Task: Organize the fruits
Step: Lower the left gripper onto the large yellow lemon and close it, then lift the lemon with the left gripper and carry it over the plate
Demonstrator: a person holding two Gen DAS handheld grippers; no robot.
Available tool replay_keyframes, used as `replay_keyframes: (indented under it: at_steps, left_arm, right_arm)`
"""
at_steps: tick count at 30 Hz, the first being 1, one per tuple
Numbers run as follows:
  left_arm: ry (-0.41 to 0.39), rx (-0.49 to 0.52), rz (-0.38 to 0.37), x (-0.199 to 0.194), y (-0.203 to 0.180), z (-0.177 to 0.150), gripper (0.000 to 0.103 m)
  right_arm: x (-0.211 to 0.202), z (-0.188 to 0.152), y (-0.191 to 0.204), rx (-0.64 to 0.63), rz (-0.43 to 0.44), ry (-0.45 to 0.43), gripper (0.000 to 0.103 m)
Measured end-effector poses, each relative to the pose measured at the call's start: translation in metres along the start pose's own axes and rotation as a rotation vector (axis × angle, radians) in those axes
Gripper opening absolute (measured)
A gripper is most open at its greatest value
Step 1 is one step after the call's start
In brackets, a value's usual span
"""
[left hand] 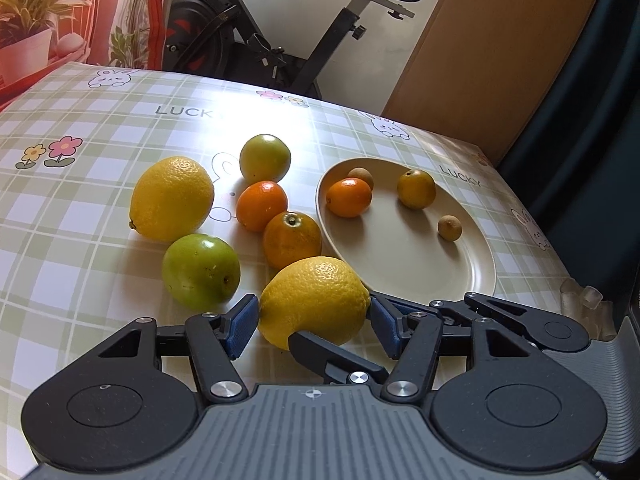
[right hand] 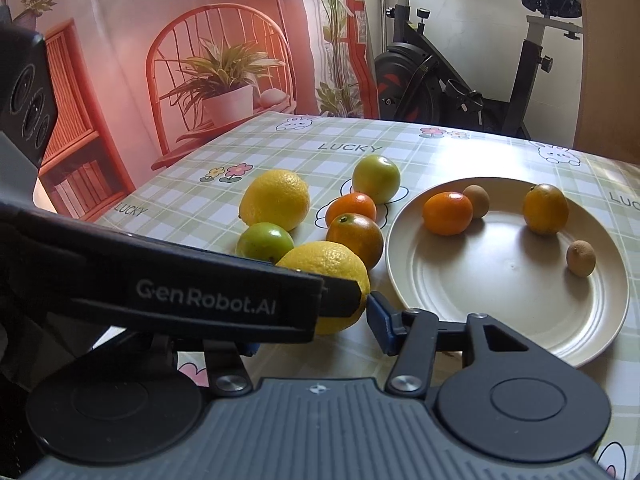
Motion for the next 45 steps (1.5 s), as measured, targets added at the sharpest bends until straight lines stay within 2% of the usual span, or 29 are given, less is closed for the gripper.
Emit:
replay_keyframes:
  at_steps: [19,25,28,32,38,45]
  left_arm:
    - [-0.005,-0.024,-0.019,-0.004,0.001,0.003,0.057]
    - [-0.015,0.018,-0.036,-0.008,-0.014,0.011,0.055]
    - [-0.022,0.054,-0.024,-0.005,-0.02,0.013,0.054]
    - [-0.002,0.016,-0.034,0.001,-0.014,0.016,0.054]
    - [0.05,-0.077,-0.091,0.008,0.004,0.015,0.056]
    - [0.071,-0.034,-0.109,0.012,0.002,0.015,0.057]
  right_arm:
    - [0.0,-0.006,-0.002,-0.001,-0.021,0.012,0.056]
    - [-0.009,0.001,-0.001,-0.008,-0.04,-0.022,0.054]
    - [-0.011,0.005,-0.005,0.002,-0.047,-0.036,0.047]
    - [-0.011,0.005,-0.007,0.008,-0.047,-0.039,0.047]
    - [-0.006,-0.002,-0.008,0.027,-0.026,-0.006,0.053]
    - [0.004,-0.009,-0.01,0.08,0.011,0.018,0.06]
Point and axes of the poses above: each gripper's, at about its wrist camera, not at the fingertips, and x roughly the way its jaws point, y to its left, z to its top, the point moved 10 cm from there along x, roughly the way its jaws point, and after that the axes turned 8 degrees about -x, right-handed, at the moved point
